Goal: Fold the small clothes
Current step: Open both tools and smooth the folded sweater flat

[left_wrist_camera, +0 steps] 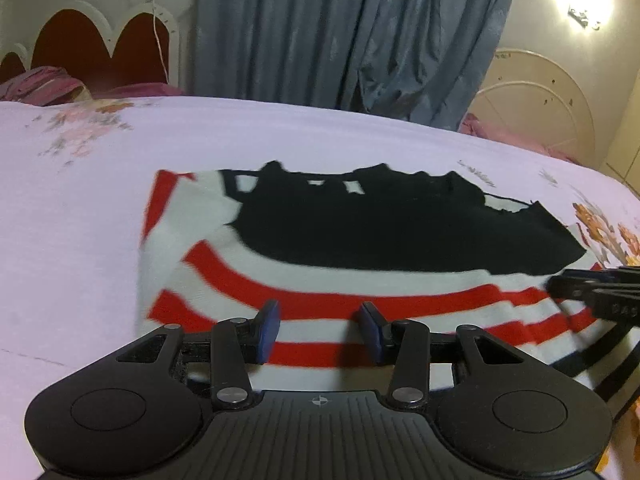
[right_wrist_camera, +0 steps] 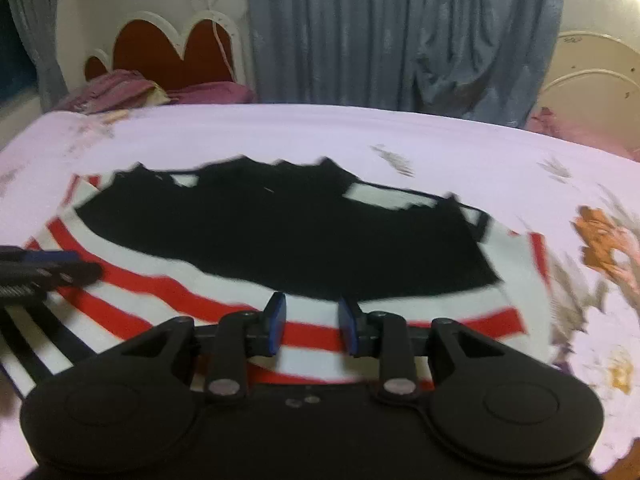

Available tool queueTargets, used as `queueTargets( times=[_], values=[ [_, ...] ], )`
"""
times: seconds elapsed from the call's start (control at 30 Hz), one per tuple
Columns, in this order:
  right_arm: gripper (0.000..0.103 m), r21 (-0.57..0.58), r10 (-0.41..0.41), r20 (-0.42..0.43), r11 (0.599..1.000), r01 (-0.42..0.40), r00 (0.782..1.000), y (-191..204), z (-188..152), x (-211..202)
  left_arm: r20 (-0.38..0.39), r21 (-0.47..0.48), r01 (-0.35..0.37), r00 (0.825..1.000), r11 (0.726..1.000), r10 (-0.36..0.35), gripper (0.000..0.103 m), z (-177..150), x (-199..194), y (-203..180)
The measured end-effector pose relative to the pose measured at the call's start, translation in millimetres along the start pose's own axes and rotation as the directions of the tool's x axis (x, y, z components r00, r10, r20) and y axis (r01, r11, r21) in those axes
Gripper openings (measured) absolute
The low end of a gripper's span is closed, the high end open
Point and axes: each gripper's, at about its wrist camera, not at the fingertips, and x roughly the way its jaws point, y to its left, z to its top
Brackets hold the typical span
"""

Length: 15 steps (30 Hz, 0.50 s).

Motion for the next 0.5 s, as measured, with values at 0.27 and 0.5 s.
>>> queueTargets(
  times=[0.27, 0.5],
  values=[
    [0.032, 0.062, -0.099, -0.016, 0.993, 0.099, 0.995, -28, -22, -25, -0.010, -0.020, -0.048, 0.999, 0.999, 0.048, 0.044, -8, -19, 10],
    [0.032, 0.072, 0.011, 0.029, 0.997, -0.013, 1.000, 16, -26, -50, -0.012, -0.029, 0.052, 0.999, 0.998, -0.053, 0.044, -9, -36, -25]
  ],
)
